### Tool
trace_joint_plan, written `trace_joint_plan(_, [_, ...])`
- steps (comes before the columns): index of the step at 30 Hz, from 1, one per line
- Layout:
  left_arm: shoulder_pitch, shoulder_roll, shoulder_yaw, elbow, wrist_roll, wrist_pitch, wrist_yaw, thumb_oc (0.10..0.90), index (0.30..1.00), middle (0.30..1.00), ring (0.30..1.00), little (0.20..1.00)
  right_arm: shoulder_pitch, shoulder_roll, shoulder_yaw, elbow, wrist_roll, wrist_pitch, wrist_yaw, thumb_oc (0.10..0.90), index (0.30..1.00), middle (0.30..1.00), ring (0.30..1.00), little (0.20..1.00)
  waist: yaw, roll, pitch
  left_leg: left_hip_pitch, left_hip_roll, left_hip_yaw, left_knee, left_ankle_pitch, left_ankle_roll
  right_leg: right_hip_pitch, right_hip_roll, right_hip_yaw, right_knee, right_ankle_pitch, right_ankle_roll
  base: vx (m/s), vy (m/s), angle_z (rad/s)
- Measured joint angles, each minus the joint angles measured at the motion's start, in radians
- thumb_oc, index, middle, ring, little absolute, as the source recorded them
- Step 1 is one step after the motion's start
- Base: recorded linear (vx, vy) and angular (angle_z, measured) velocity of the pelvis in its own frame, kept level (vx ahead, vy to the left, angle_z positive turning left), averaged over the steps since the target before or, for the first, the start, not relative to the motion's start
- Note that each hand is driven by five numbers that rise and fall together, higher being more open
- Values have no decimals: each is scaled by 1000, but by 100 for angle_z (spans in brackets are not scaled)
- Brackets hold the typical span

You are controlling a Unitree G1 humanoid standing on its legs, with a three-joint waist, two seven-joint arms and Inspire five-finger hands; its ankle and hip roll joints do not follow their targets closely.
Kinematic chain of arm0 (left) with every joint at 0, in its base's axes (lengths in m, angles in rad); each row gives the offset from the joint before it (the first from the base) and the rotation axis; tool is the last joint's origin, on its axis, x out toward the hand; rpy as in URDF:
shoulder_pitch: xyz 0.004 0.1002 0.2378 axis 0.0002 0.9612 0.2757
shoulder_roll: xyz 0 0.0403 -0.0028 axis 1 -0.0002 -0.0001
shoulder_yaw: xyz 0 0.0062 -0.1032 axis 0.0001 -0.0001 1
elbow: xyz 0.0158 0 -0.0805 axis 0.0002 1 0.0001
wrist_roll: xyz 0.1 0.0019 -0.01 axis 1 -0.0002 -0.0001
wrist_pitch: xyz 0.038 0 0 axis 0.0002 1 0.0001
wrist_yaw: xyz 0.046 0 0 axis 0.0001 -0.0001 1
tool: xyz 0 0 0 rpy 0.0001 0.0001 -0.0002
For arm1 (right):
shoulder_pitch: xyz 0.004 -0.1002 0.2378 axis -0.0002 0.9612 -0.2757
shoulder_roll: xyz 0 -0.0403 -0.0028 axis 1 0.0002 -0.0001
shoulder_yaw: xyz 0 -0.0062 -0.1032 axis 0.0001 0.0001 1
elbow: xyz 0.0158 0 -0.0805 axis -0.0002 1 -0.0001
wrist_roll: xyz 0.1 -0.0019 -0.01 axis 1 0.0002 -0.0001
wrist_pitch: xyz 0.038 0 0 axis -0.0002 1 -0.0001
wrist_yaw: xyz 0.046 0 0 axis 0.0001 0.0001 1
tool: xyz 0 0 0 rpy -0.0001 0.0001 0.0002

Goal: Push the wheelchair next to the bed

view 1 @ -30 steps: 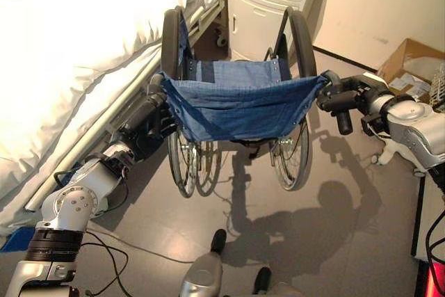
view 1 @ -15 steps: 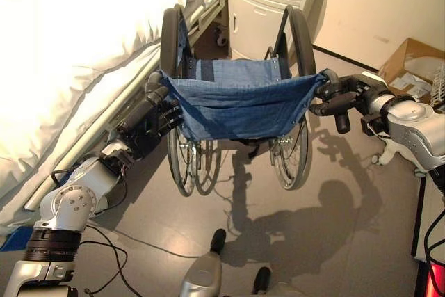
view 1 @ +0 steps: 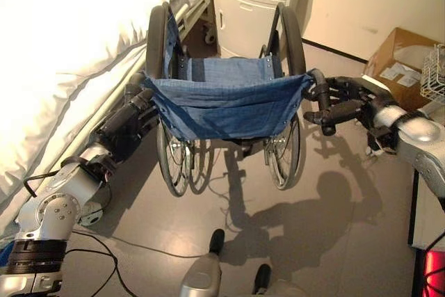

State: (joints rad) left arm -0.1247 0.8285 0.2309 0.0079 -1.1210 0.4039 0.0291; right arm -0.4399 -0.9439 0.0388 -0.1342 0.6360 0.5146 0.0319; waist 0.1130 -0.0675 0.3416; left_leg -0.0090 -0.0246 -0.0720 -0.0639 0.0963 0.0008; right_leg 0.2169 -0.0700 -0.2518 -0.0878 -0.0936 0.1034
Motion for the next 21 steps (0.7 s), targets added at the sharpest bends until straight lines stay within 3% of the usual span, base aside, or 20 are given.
trace_joint_plan(2, [31,0,34,-1,24,0,-6,800,900,900,900,900,19,5,-65,-21,-2,-28,-3,800,900,900,900,900,-21,0,0,2,1,3,0,0,0,0,0,1,0,0,0,-71,-5,-9])
trace_joint_plan(8, [125,-1,134,1,39,0,-18,800,900,900,900,900,201,11,-415,-21,-82,-110,-22,800,900,900,900,900,-56,1,0,13,9,29,-1,-1,-1,-1,1,22,0,0,0,-37,-15,-15])
trace_joint_plan(11, [150,-1,167,20,62,0,-18,800,900,900,900,900,261,15,-459,16,-83,-116,-34,800,900,900,900,900,-84,4,-2,13,13,39,3,-1,-1,-3,3,23,0,-2,-4,-56,-19,-12])
trace_joint_plan(18, [171,-12,172,24,107,0,-8,800,900,900,900,900,366,76,-461,32,-87,-115,-46,800,900,900,900,900,-89,22,-14,-3,22,48,16,-1,-1,-16,6,21,0,2,-11,-34,-24,-3])
trace_joint_plan(21, [213,-68,267,39,134,-6,41,800,900,900,900,900,407,119,-462,33,-88,-110,-51,800,900,900,900,900,-80,46,-37,-9,21,43,15,-1,-2,-16,7,17,0,2,-11,-21,-14,12])
